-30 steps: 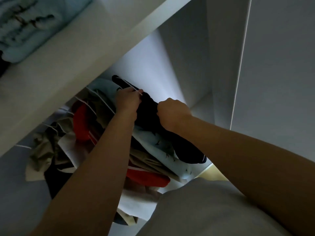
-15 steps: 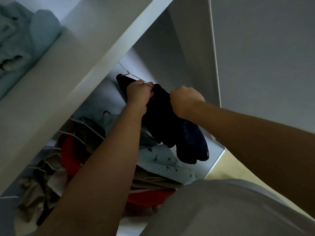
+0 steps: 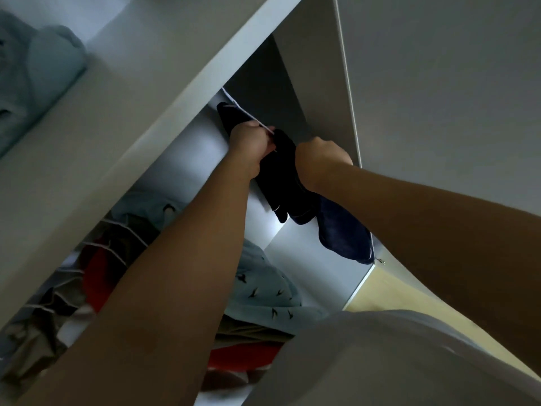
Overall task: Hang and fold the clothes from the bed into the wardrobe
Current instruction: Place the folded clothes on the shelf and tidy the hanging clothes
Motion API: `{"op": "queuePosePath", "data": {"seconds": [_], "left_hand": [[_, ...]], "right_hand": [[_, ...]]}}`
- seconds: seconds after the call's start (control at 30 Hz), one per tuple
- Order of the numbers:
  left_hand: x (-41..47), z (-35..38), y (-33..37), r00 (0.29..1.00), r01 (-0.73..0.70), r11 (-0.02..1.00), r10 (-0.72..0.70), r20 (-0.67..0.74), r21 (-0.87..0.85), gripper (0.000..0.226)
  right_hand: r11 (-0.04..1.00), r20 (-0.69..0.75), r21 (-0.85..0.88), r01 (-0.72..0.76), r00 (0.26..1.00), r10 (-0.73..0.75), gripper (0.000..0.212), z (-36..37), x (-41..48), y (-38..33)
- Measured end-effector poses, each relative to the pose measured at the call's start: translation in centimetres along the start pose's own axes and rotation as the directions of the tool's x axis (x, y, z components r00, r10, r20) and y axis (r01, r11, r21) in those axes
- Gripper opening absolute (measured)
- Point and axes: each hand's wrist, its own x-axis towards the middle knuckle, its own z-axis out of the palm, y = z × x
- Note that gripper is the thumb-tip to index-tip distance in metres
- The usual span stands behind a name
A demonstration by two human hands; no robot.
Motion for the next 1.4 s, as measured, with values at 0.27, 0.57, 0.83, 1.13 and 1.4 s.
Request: {"op": "queuePosePath", "data": {"seconds": [0.27, 0.57, 0.83, 1.13, 1.4], "left_hand": [[-2.2, -1.7, -0.6, 0.995, -0.089, 0.996, 0.089, -0.040, -0.002, 0.022], [-9.8, -14.9, -3.9, 0.830, 0.071, 0.717, 0.344, -0.440, 0.694, 0.029], [-13.9, -20.8, -6.0, 0.711, 0.133, 0.647, 0.466, -0.527, 0.751, 0.039], [-12.5, -22.9, -8.2, 0.847, 0.170, 0.744, 0.225, -0.481, 0.646, 0.018], [-8.4, -19.0, -7.0, 0.866, 0.130, 0.808, 0.189, -0.462, 0.574, 0.016]], "right_hand": [[0.987, -0.019, -0.137, 0.087, 0.996, -0.090, 0.022, -0.1, -1.5, -0.6], [0.831, 0.128, -0.026, 0.555, 0.826, -0.548, 0.019, 5.7, -4.9, -9.1], [0.791, 0.159, 0.206, 0.576, 0.778, -0.608, 0.046, 9.8, -7.5, -15.7], [0.836, 0.251, 0.257, 0.485, 0.802, -0.542, 0.031, 11.0, -7.6, -16.9], [0.948, 0.290, 0.147, 0.281, 0.904, -0.313, 0.021, 9.0, -5.3, -14.3]]}}
